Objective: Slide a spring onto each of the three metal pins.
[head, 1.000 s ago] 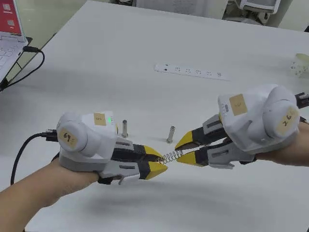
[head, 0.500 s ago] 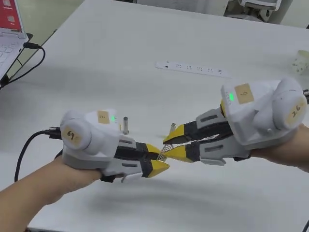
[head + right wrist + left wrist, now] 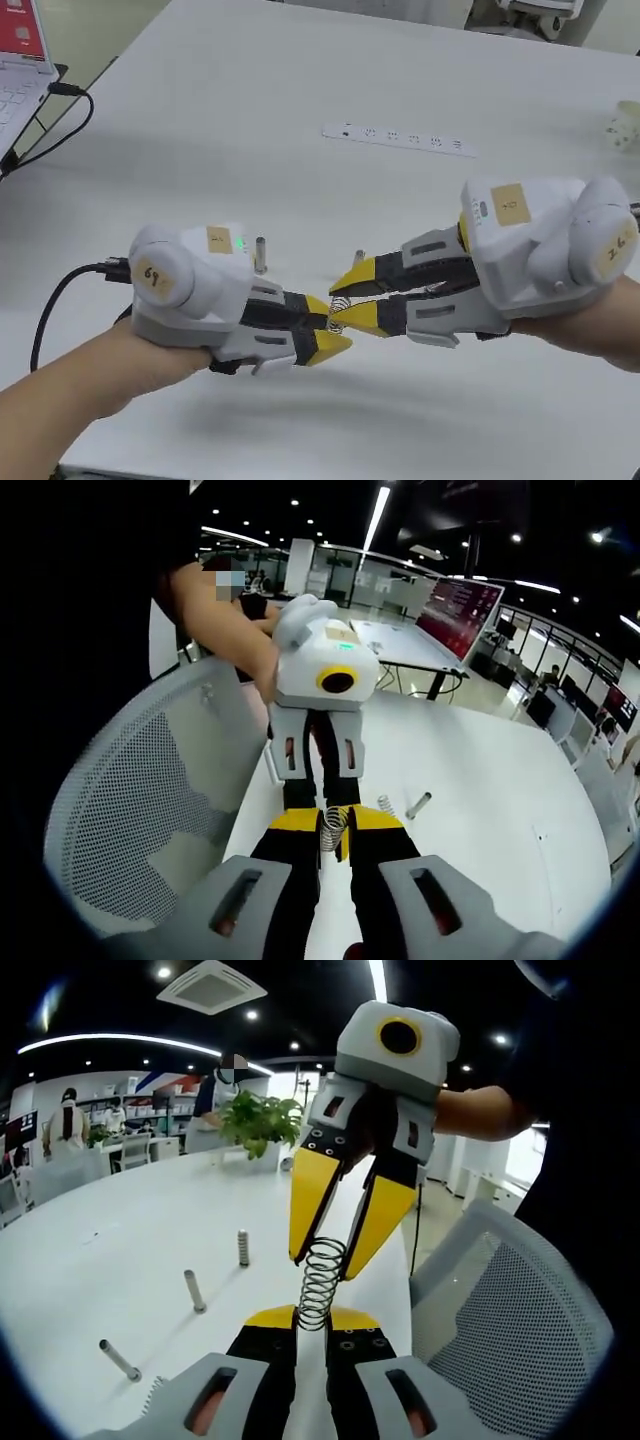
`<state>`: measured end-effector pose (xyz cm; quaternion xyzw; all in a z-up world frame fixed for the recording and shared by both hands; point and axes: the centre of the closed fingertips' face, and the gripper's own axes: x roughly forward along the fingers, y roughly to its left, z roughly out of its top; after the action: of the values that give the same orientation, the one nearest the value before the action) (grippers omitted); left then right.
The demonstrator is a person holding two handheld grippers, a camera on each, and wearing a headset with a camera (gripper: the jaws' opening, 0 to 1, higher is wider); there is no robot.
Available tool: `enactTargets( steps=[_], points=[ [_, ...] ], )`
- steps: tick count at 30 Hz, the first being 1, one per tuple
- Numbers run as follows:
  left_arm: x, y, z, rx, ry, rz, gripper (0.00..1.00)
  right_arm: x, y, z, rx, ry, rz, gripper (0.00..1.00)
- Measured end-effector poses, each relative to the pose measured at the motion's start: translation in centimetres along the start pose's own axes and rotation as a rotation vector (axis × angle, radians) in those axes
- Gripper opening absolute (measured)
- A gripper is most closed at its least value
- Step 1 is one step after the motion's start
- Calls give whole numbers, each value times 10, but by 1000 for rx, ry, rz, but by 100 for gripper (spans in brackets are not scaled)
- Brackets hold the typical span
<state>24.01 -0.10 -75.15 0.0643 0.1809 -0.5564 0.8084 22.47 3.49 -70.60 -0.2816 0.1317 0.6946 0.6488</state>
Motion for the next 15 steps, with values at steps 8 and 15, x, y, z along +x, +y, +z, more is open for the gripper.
enactTargets(
  steps=[8, 15],
  points=[
    [1, 1, 3, -12, -11, 2, 2, -3, -3, 2, -16, 13, -10, 7],
    [1, 0, 3, -28, -12, -3, 3, -4, -3, 2, -1, 6, -16, 7]
  ],
)
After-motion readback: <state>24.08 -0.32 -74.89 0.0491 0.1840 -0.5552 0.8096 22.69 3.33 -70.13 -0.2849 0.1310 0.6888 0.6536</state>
